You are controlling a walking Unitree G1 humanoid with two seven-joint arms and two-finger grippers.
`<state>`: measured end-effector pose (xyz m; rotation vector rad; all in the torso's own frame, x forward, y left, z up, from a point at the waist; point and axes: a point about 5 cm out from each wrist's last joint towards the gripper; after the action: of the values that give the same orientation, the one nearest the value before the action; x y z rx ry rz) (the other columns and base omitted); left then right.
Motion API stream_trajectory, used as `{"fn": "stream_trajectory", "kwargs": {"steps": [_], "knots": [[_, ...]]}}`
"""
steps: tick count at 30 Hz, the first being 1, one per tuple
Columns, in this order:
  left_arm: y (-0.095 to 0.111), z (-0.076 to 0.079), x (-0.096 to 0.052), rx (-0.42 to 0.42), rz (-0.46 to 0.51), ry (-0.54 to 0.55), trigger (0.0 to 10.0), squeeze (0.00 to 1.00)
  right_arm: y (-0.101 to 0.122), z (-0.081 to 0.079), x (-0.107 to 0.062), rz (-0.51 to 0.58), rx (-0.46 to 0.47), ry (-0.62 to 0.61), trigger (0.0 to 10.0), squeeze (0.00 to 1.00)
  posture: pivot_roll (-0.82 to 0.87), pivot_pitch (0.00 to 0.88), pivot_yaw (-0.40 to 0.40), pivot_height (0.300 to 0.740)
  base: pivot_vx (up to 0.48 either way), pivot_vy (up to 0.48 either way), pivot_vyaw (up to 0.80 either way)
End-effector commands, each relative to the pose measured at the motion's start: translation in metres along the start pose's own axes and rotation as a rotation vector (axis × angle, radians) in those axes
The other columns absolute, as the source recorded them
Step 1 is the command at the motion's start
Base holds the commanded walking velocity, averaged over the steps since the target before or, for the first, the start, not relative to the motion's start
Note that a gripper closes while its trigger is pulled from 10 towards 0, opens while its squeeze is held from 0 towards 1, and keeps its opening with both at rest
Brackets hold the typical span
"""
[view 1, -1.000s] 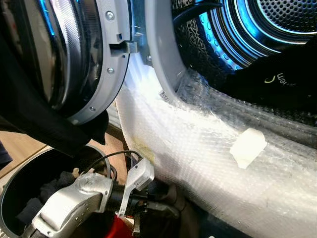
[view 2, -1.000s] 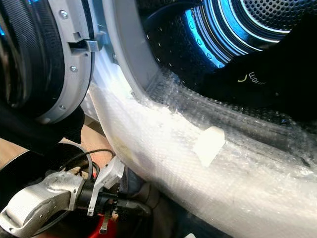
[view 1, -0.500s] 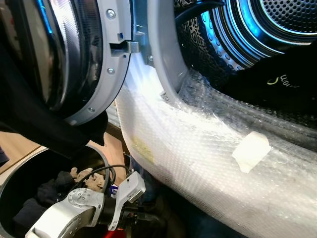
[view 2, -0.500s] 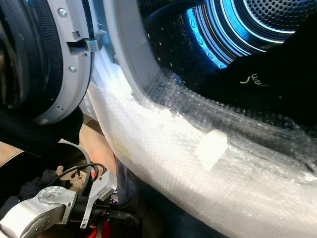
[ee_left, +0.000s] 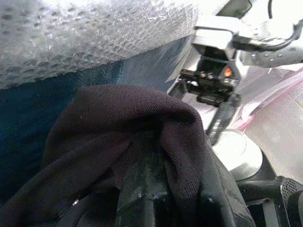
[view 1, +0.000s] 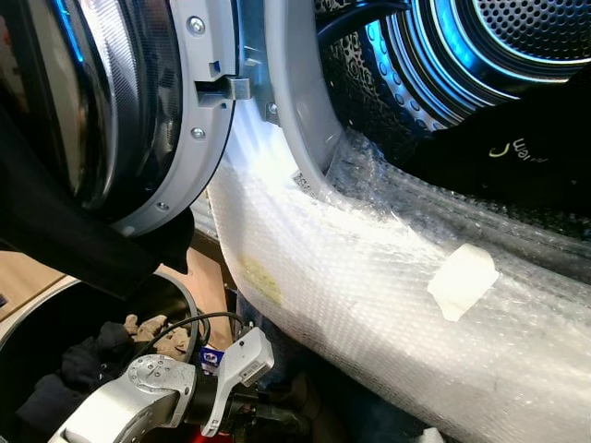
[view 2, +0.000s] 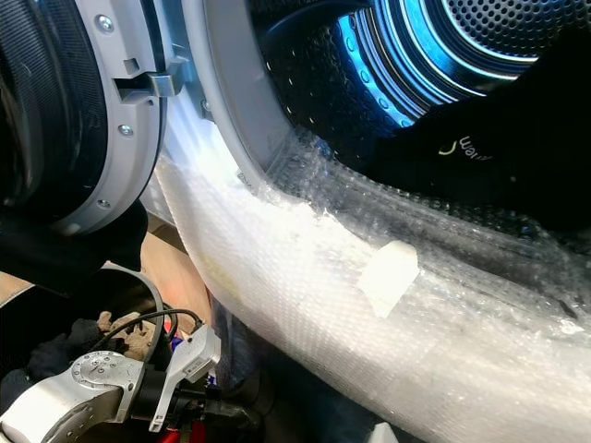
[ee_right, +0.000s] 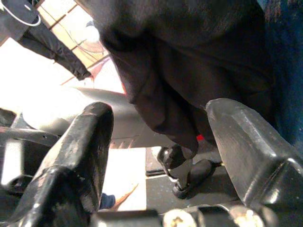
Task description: Clothes washing
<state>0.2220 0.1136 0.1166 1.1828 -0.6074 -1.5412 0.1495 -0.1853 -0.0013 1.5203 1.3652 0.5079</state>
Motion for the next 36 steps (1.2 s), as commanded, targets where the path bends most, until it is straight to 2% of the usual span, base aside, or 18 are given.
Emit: {"fn": "stream_trajectory", "kwargs": {"steps": [1, 10, 11, 14, 17, 22, 27, 31, 34, 36], "knots": [[0.005, 0.000, 0.002, 0.044, -0.001, -0.011, 0.0, 0.00, 0.005, -0.005, -0.002, 0.011, -0.008, 0.018, 10.0, 0.00, 0.08, 0.049, -0.041, 0.740, 0.000, 0.000, 0.00], [0.015, 0.005, 0.015, 0.085, -0.002, -0.072, 0.0, 0.00, 0.013, -0.015, 0.020, 0.016, -0.009, 0.026, 10.0, 0.00, 0.08, 0.028, -0.040, 0.740, 0.000, 0.000, 0.00], [0.018, 0.007, 0.019, 0.097, 0.003, -0.086, 0.0, 0.00, 0.014, -0.012, 0.028, 0.018, -0.006, -0.013, 10.0, 0.00, 0.08, 0.028, -0.040, 0.740, 0.000, 0.000, 0.00], [0.019, 0.008, 0.021, 0.101, 0.009, -0.093, 0.0, 0.00, 0.016, -0.006, 0.033, 0.034, -0.024, -0.078, 10.0, 0.00, 0.08, 0.022, -0.038, 0.740, 0.000, 0.000, 0.00], [0.021, 0.009, 0.025, 0.105, 0.017, -0.102, 0.0, 0.00, 0.026, 0.000, 0.039, 0.115, 0.020, -0.149, 10.0, 0.00, 0.08, 0.018, -0.038, 0.740, 0.000, 0.000, 0.00], [0.025, 0.009, 0.029, 0.108, 0.039, -0.111, 0.0, 0.00, 0.036, 0.002, 0.045, 0.187, 0.051, -0.175, 10.0, 0.00, 0.08, 0.011, -0.038, 0.740, 0.000, 0.000, 0.00], [0.031, 0.006, 0.036, 0.116, 0.061, -0.105, 0.0, 0.00, 0.040, -0.001, 0.053, 0.216, 0.095, -0.146, 10.0, 0.00, 0.08, 0.004, -0.040, 0.740, 0.000, 0.000, 0.00], [0.037, 0.005, 0.042, 0.122, 0.080, -0.103, 0.0, 0.00, 0.039, -0.011, 0.058, 0.204, 0.090, -0.046, 10.0, 0.00, 0.08, 0.001, -0.039, 0.740, 0.000, 0.000, 0.00], [0.039, 0.008, 0.045, 0.132, 0.084, -0.117, 0.0, 0.00, 0.034, -0.027, 0.055, 0.156, 0.051, 0.096, 10.0, 0.00, 0.08, 0.000, -0.035, 0.740, 0.000, 0.000, 0.00], [0.039, 0.008, 0.045, 0.135, 0.080, -0.121, 0.0, 0.00, 0.034, -0.026, 0.055, 0.149, 0.048, 0.085, 10.0, 0.00, 0.08, 0.001, -0.036, 0.740, 0.000, 0.000, 0.00]]}}
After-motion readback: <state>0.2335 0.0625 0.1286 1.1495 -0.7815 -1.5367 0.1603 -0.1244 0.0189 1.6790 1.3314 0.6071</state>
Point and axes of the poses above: a point about 5 cm out from each wrist's last joint towards the gripper, its own x axis pointing out of the wrist towards the gripper, its own y axis along the axis of the wrist's last joint, z = x × y, and after that the axes turned 7 degrees about -x, right-handed
